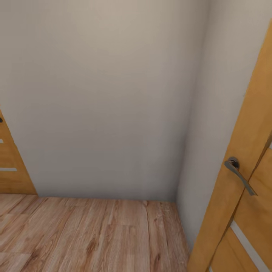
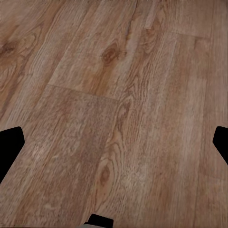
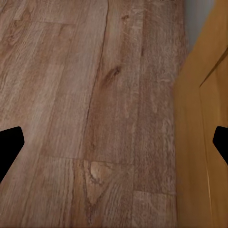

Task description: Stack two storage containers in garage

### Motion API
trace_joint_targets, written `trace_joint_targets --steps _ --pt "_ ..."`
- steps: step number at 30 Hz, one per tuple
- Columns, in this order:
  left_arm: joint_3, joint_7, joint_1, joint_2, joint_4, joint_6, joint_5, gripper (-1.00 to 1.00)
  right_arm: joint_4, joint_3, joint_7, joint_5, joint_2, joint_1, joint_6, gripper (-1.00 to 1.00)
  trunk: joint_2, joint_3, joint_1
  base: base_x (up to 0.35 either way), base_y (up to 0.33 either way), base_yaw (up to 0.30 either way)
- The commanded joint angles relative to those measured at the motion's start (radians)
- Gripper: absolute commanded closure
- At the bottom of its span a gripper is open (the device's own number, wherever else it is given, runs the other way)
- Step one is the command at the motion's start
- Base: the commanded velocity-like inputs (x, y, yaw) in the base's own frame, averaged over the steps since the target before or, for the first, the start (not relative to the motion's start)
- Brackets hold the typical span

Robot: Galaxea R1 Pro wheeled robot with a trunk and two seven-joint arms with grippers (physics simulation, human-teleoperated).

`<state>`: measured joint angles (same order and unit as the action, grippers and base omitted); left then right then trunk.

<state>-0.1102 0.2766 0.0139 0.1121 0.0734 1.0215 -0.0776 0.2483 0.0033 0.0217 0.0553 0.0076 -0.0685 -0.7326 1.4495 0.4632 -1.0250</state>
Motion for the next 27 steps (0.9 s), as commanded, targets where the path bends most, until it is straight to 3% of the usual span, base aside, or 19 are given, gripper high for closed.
trace_joint_targets --steps 1,13,27 --pt "-0.008 0.003 0.001 0.000 0.003 0.005 -0.008 -1.00 0.002 -0.002 -0.001 0.005 0.000 -0.001 -0.001 -1.00 0.001 0.001 0.000 0.000 0.000 0.170" --pt "-0.008 0.003 0.001 0.000 0.003 0.005 -0.008 -1.00 0.002 -0.002 -0.001 0.006 0.000 -0.001 -0.001 -1.00 0.001 0.001 0.000 0.013 0.003 0.233" --pt "-0.007 0.003 0.001 -0.002 0.003 0.005 -0.008 -1.00 0.002 -0.002 -0.001 0.006 0.000 -0.001 -0.001 -1.00 0.001 0.001 0.000 0.286 0.014 0.010"
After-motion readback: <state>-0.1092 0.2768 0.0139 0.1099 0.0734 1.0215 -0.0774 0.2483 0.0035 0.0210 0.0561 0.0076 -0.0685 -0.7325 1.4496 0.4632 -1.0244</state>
